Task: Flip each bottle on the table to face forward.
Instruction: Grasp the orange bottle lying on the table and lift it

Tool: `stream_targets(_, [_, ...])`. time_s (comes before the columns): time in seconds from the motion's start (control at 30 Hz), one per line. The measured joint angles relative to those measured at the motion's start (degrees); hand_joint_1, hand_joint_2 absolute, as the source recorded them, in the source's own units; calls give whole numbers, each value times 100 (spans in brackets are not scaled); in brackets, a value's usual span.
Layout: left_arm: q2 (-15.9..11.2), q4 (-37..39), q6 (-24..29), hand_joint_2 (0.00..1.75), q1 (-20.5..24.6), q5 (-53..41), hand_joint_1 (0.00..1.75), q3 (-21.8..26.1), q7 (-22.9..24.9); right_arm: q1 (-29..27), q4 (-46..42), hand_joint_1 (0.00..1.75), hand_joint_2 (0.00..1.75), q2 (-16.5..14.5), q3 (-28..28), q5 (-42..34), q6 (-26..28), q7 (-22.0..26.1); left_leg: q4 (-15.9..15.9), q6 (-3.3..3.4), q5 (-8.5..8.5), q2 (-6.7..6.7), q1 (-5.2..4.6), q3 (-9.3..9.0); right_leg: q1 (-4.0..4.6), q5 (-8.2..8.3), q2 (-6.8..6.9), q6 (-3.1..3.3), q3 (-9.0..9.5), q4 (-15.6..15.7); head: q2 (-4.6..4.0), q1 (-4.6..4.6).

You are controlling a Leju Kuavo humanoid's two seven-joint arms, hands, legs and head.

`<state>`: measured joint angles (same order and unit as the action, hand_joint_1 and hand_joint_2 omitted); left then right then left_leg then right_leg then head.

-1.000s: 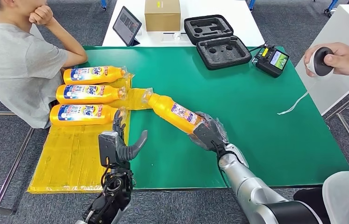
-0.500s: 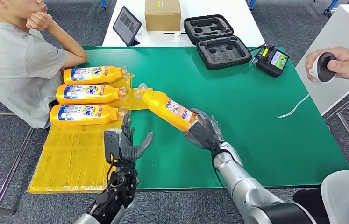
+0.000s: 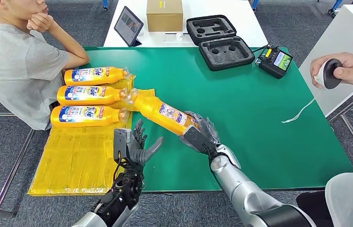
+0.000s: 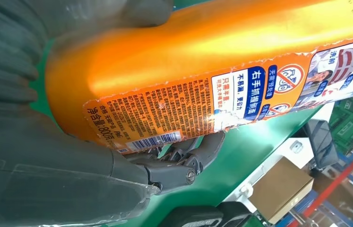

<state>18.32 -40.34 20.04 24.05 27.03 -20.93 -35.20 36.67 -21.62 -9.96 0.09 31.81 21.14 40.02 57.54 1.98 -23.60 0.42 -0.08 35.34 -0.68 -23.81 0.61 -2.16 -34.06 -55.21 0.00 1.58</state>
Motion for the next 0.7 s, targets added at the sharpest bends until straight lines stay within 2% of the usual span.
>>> stream_targets(0.37, [66,233,-296,175,360,537,0,-14,203,-8,0,175,175,-95,414,-184,30,-1,0,0,1,1,0,0,0,0,0,0,0,0,0,1])
stream_targets(0.7, [71,287,-412,175,435,737,0,-5,253,-15,0,175,175,-132,575,-246,42,0,0,0,1,1,0,0,0,0,0,0,0,0,0,0])
